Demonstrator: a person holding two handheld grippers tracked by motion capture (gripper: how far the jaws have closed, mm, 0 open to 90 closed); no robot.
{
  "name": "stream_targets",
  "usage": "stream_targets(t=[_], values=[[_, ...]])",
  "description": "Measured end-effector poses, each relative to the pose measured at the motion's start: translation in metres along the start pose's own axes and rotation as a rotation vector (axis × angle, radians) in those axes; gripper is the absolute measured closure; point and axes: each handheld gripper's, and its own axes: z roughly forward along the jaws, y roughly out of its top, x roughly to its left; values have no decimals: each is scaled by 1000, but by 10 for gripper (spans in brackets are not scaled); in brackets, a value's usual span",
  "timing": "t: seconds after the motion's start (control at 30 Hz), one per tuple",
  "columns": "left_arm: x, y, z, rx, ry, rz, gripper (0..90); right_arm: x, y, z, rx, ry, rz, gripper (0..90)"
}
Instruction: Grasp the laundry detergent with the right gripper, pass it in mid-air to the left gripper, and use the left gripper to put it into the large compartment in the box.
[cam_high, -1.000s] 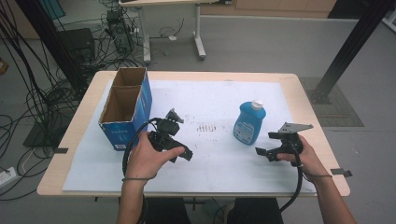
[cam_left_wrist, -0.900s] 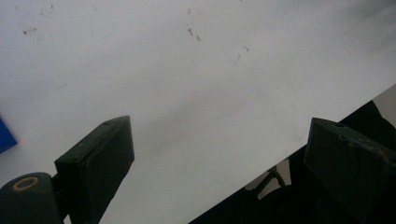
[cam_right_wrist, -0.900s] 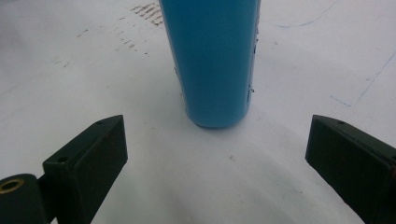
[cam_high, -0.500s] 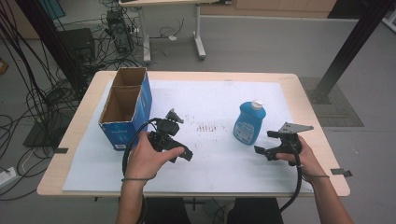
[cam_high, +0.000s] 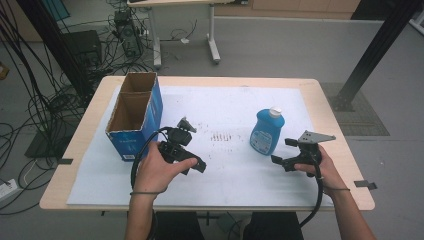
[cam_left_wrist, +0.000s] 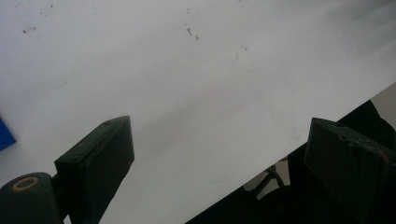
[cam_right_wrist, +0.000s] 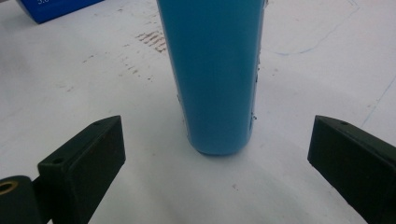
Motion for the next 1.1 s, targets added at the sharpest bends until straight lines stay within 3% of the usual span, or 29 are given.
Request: stream_targets(t=[1.1], values=[[0, 1, 0, 4, -2, 4, 87, 0, 5, 14, -37, -3, -16, 19]])
